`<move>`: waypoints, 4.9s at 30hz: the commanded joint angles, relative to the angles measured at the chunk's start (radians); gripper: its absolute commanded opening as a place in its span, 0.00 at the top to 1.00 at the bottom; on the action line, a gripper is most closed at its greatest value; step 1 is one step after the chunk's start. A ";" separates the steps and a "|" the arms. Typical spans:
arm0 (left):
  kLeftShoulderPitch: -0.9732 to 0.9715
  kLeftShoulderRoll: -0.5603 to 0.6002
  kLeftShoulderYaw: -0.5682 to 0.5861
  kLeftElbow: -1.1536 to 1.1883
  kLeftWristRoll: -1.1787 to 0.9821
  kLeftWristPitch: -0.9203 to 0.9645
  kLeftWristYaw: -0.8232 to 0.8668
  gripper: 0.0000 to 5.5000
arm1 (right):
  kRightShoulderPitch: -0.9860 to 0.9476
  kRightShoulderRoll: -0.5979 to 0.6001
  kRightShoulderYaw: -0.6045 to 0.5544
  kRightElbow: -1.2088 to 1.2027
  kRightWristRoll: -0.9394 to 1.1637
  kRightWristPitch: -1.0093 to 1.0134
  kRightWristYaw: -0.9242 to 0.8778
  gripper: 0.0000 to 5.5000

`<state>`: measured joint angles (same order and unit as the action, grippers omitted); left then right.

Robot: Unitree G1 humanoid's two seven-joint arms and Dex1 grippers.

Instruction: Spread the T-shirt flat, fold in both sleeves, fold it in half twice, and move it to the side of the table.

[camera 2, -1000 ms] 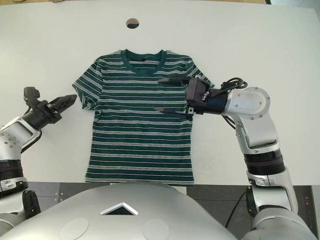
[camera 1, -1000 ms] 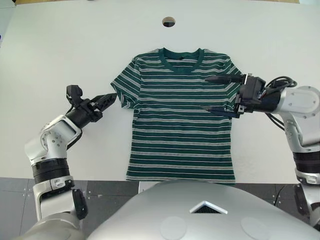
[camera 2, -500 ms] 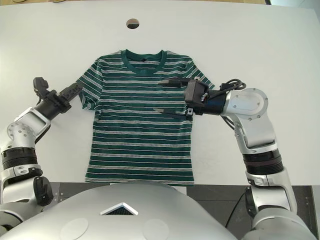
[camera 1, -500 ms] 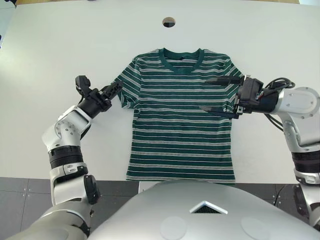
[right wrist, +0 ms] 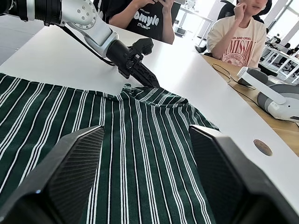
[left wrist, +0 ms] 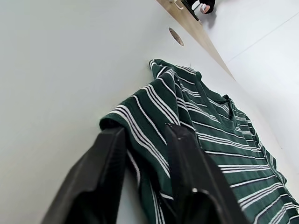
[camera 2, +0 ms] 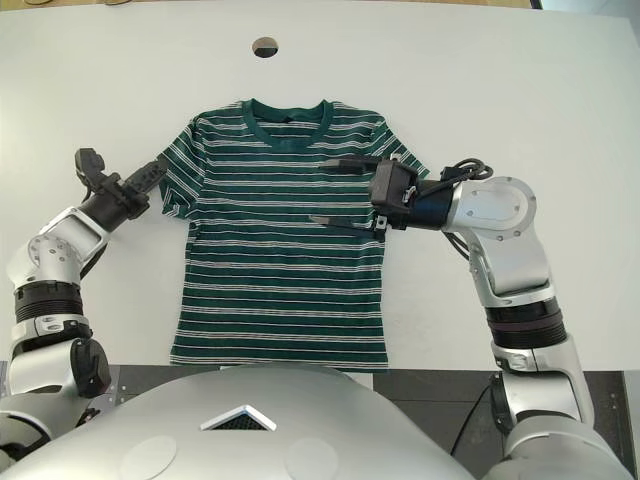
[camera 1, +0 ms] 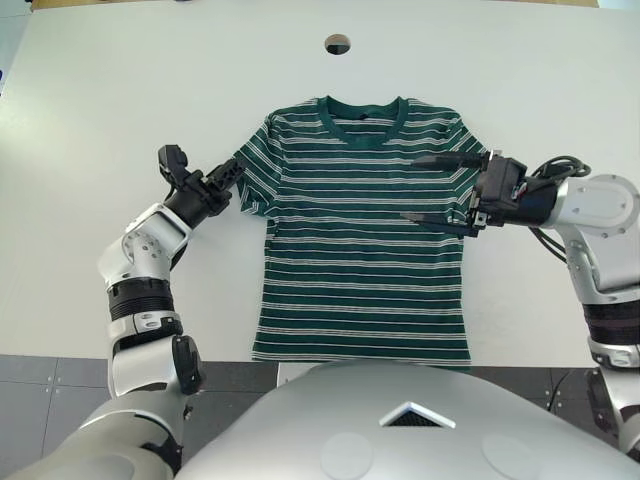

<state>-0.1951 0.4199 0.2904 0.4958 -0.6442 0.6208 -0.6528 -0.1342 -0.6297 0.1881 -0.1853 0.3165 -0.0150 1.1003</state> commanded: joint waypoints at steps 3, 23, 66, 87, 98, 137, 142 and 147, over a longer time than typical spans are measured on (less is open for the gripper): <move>0.045 -0.013 -0.026 0.070 0.060 0.018 0.021 0.93 | -0.020 0.008 0.004 0.012 -0.012 -0.011 0.004 0.39; 0.041 0.037 -0.025 -0.018 0.050 0.076 -0.046 0.97 | -0.053 0.046 0.010 0.071 -0.027 -0.040 0.000 0.39; 0.015 0.056 0.016 -0.326 -0.044 0.233 -0.028 0.97 | -0.065 0.102 0.018 0.110 -0.046 -0.087 -0.015 0.39; -0.108 -0.091 -0.058 -0.331 -0.054 0.266 0.060 0.97 | -0.070 0.107 0.003 0.115 -0.053 -0.043 -0.078 0.39; -0.099 -0.153 -0.124 -0.269 -0.009 0.226 0.056 0.93 | -0.070 0.103 -0.009 0.118 -0.049 -0.027 -0.102 0.39; 0.041 -0.205 -0.035 -0.664 0.146 -0.497 0.185 0.54 | -0.337 0.012 -0.138 0.921 -0.138 0.497 -0.065 0.39; 0.044 -0.217 -0.047 -0.680 0.130 -0.481 0.217 0.54 | -0.315 0.023 -0.134 0.859 -0.131 0.535 -0.062 0.50; 0.044 -0.224 -0.059 -0.689 0.133 -0.471 0.235 0.54 | -0.302 0.025 -0.133 0.833 -0.127 0.550 -0.066 0.67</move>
<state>-0.1568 0.1978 0.2389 -0.1804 -0.5087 0.1354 -0.4308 -0.4688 -0.6181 0.0377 0.6409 0.2008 0.5058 1.0380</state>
